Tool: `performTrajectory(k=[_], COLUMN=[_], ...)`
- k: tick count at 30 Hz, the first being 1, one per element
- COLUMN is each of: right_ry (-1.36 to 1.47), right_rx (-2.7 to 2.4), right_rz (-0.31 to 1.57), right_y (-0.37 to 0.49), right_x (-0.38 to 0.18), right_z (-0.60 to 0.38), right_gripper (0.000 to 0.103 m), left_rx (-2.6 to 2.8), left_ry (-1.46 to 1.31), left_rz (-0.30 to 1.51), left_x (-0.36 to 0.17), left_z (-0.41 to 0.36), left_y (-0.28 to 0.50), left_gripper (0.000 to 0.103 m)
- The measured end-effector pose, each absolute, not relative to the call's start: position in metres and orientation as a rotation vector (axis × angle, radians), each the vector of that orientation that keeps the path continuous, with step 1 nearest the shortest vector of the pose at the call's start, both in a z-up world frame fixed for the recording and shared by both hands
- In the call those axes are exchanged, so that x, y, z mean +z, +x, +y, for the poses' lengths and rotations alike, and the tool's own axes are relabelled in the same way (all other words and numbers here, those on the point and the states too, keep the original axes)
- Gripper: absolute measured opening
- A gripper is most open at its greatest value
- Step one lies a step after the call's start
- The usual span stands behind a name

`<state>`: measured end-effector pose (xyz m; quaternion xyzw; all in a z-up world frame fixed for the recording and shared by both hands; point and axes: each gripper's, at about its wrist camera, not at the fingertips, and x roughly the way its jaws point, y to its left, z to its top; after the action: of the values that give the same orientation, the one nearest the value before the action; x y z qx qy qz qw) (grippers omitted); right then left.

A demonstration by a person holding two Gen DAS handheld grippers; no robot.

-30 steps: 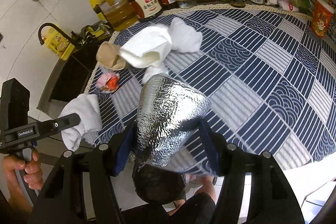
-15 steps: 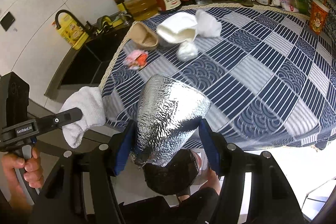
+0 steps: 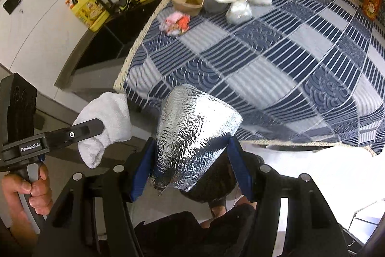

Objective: Collect trash
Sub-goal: 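Carry the grey cloth and silver foil down over the black bin with both tools, then open both tools to drop the cloth and foil into the bin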

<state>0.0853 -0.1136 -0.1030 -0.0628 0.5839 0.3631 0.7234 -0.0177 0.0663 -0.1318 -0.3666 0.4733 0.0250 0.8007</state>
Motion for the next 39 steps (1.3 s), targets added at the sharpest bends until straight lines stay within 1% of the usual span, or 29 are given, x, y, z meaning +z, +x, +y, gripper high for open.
performTrajectory(k=[6, 16, 22, 31, 39], right_ry=[-0.158, -0.14, -0.136, -0.146, -0.167], right_rx=[0.808, 0.799, 0.791, 0.787, 0.795], right_rz=[1.365, 1.514, 1.572, 1.645, 1.667], right_y=[0.077, 0.073, 0.074, 0.075, 0.085], right_x=[-0.136, -0.21, -0.249, -0.301, -0.341], right_z=[-0.109, -0.115, -0.116, -0.115, -0.117], right_gripper=[0.061, 0.061, 0.061, 0.061, 0.061], left_rx=[0.079, 0.128, 0.147, 0.155, 0.167], left_ry=[-0.802, -0.806, -0.832, -0.85, -0.874], left_rz=[1.103, 1.252, 1.329, 1.398, 1.436], left_x=[-0.172, -0.246, -0.288, -0.332, -0.366], left_z=[0.065, 0.063, 0.062, 0.056, 0.054], left_y=[-0.023, -0.02, -0.02, -0.02, -0.019], left_gripper=[0.035, 0.035, 0.035, 0.035, 0.035])
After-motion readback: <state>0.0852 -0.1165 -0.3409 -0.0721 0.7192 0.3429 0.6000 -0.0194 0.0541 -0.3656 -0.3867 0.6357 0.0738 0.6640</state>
